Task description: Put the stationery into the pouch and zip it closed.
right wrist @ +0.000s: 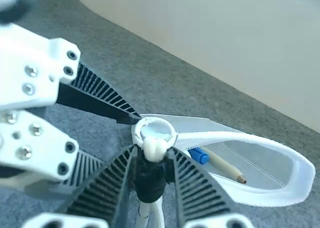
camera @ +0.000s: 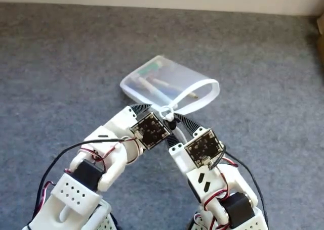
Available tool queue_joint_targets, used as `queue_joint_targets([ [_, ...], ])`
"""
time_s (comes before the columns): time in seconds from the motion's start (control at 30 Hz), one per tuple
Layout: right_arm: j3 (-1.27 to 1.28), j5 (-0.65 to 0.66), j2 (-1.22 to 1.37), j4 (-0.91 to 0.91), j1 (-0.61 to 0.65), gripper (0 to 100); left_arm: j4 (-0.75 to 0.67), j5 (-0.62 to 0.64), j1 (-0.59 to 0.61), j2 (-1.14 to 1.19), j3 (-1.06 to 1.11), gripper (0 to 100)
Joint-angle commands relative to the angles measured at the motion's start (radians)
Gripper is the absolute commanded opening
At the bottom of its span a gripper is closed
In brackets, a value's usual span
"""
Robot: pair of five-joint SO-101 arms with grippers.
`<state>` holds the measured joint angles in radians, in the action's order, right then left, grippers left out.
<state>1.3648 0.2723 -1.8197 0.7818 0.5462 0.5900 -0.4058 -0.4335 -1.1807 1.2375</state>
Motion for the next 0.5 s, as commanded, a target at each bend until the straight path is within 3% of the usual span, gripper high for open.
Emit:
queue_joint_targets([
  [0.0, -0.035, -0.005, -0.021, -0.033, -0.007, 0.5, -0.135, -0.002, -0.001, -0.010, 0.064, 23],
  [0.13, -0.035, -0.005, -0.021, -0.033, -0.007, 0.5, -0.230, 0.000, -0.002, -0.010, 0.116, 23],
  [0.47, -0.035, -0.005, -0.021, -0.033, -0.005, 0.5, -0.288, 0.000, -0.056, -0.010, 0.165, 23],
])
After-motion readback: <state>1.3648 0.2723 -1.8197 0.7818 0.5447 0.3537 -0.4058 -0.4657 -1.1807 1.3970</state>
